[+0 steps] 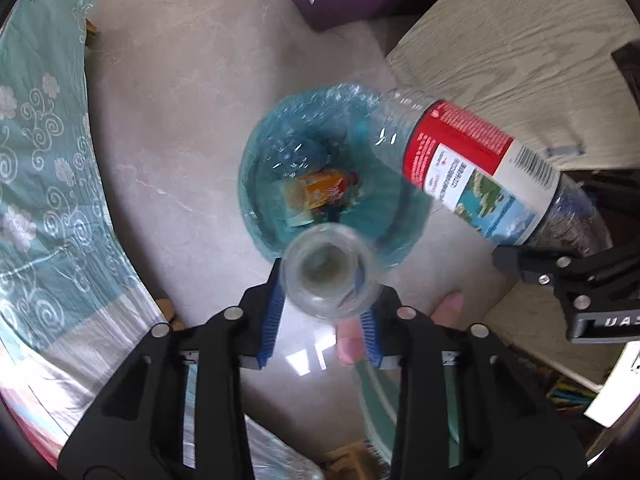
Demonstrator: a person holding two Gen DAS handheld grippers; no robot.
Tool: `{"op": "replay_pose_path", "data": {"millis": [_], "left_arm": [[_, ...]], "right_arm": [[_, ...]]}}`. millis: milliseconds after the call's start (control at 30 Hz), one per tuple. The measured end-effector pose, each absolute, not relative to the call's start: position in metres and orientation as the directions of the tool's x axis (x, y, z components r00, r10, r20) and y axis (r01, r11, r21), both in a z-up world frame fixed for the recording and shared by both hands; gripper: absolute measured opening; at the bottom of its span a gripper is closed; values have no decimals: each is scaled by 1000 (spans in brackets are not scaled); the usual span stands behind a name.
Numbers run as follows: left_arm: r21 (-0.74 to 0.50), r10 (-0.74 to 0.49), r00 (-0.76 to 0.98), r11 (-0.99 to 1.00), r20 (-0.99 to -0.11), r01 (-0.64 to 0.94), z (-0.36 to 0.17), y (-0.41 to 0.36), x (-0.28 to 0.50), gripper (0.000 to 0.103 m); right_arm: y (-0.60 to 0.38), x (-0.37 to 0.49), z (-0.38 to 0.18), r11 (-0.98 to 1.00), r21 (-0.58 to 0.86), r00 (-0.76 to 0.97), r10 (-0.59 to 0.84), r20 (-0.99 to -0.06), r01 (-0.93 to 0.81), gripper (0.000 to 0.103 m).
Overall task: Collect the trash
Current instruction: 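Carry the water bottle and candy tubes over the bin and release both, then swing both open tools back up over the table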
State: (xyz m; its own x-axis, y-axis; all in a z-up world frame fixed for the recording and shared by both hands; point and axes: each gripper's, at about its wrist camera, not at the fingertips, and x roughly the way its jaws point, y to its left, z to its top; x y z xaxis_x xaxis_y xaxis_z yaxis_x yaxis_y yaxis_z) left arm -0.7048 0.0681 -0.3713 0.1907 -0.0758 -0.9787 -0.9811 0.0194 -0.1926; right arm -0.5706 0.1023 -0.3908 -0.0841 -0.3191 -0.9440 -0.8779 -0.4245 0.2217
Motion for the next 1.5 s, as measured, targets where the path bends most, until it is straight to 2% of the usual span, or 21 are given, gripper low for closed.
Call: {"op": "replay_pose_path", "data": {"millis": [300,333,367,400,433,533,833,1033,1167,1267,1500], "left_arm": [[-206,-79,202,54,-976,-977,-399,84,-694,30],[-209,-88,204,56,-975,-976,-402,85,-693,34],[-207,-97,201,57,-975,-977,-403,87,-692,61],[-182,-99,176,57,-979,-982,-404,88,-692,81],[-130,-88,124,65,-988,-989,-403,88,-692,84],[-137,-56,134,54,-989,-989,-395,83,-700,90],[-128,-72,126,28,-989,-991,-391,68,-712,91],[-133,-67,132,5,-989,-991,-377,59,-718,91],[-122,-60,121,4,-991,-993,-360,54,-722,91],[-116,-45,116,-2,-992,-993,-345,50,-727,96],[-115,-26,115,-17,-993,-993,-301,36,-740,96]], "right_arm": [[116,-564,-431,-368,199,-81,-312,-947,-908,65],[118,-563,-434,-358,198,-83,-313,-946,-912,66],[120,-564,-435,-356,206,-89,-318,-944,-912,75],[120,-566,-438,-363,202,-77,-330,-941,-910,80],[122,-567,-438,-369,179,-57,-318,-946,-912,91],[127,-564,-434,-355,193,-85,-300,-950,-915,92],[127,-559,-420,-330,211,-110,-297,-948,-920,93],[121,-555,-403,-328,222,-125,-292,-948,-918,97],[116,-551,-383,-321,235,-143,-283,-948,-918,97],[112,-550,-365,-326,242,-153,-275,-949,-914,97],[102,-552,-311,-340,276,-196,-251,-948,-899,97]]}}
